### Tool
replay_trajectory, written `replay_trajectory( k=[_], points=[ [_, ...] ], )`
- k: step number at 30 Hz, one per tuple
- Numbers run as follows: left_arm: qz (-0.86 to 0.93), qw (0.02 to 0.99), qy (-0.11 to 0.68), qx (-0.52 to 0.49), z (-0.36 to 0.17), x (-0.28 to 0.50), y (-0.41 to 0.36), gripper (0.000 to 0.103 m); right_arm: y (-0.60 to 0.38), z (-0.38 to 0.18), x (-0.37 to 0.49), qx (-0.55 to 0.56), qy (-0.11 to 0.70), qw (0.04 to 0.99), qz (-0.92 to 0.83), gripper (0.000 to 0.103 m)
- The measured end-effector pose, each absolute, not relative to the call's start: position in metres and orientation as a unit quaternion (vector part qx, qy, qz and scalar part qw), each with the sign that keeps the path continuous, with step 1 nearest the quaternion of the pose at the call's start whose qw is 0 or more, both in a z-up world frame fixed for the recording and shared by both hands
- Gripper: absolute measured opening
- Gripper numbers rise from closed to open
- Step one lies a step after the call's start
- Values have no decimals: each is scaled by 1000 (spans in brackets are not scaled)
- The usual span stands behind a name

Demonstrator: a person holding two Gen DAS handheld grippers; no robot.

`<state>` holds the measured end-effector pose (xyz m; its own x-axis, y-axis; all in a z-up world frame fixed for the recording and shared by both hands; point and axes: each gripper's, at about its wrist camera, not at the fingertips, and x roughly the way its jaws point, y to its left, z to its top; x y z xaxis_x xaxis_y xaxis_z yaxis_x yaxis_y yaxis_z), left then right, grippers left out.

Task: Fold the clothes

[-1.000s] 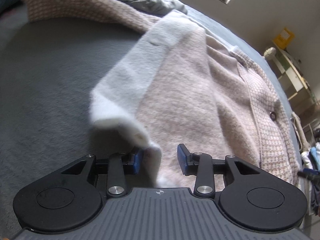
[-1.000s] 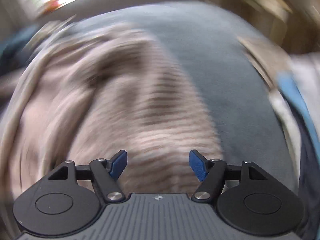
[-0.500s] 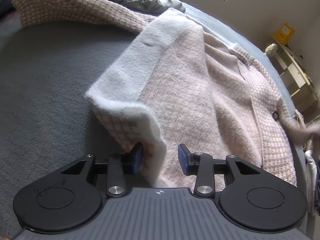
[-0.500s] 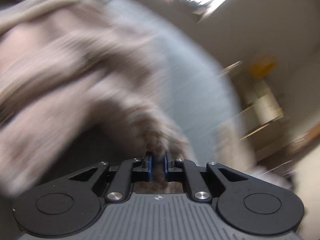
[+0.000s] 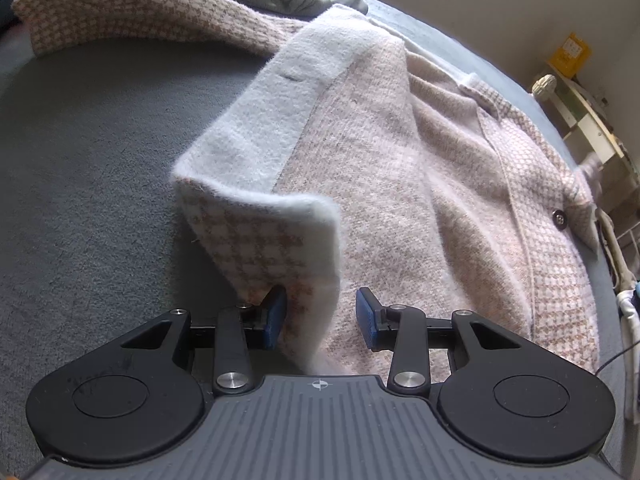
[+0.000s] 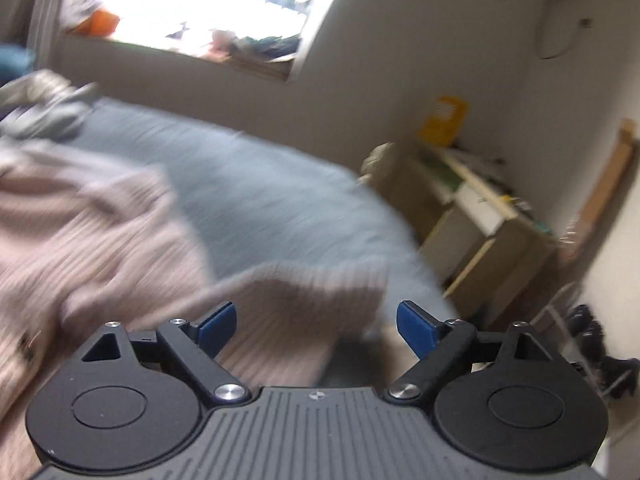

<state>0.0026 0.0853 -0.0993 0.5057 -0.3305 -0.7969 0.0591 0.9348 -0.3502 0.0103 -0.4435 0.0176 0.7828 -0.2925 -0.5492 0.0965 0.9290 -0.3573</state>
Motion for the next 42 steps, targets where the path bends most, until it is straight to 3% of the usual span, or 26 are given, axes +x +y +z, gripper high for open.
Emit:
replay_trajectory(
  k=[4, 7, 12, 15, 17, 19, 21, 27, 29, 30, 34, 35, 36, 39, 40, 42],
  points=[
    [-113, 856, 484, -146, -103, 5, 86, 38, -384, 10, -22, -101, 357, 923, 103, 87],
    [-109, 855, 482, -156, -107, 6, 87, 38, -319, -5, -52, -132, 374, 884, 248, 87],
    [-111, 860, 475, -152, -108, 4, 86, 38, -247, -42, -65, -159, 426, 841, 293, 86],
    [-111, 860, 473, -152, -108, 2, 86, 38, -231, -66, -62, -197, 457, 828, 257, 68],
    [-113, 861, 472, -152, -109, 1, 87, 38, -233, -74, -57, -214, 472, 823, 232, 49],
    [-115, 862, 469, -153, -110, 0, 88, 38, -244, -74, -53, -211, 479, 827, 207, 15],
    [-116, 863, 467, -153, -112, 0, 89, 38, -257, -72, -48, -193, 485, 832, 187, 0],
    [-116, 867, 462, -147, -113, -1, 86, 38, -280, -57, -44, -93, 494, 845, 180, 4],
    [-115, 867, 462, -148, -113, -1, 86, 38, -277, -53, -49, -75, 488, 849, 188, 36],
    [-115, 867, 462, -148, -113, -1, 86, 38, -273, -55, -53, -83, 485, 848, 195, 63],
    [-114, 867, 463, -146, -112, -2, 85, 38, -243, -74, -76, -179, 477, 830, 227, 66],
    [-114, 867, 463, -146, -112, -1, 85, 38, -236, -78, -82, -202, 474, 824, 235, 63],
    [-113, 866, 464, -146, -112, -1, 86, 38, -234, -81, -85, -214, 472, 822, 236, 53],
    [-113, 866, 465, -147, -112, -1, 86, 38, -251, -74, -77, -183, 476, 834, 210, 7],
    [-113, 866, 465, -146, -112, -1, 86, 38, -260, -69, -73, -161, 480, 839, 202, 0],
    [-113, 866, 465, -145, -113, -1, 86, 38, -274, -64, -68, -128, 484, 844, 192, 0]
  ],
)
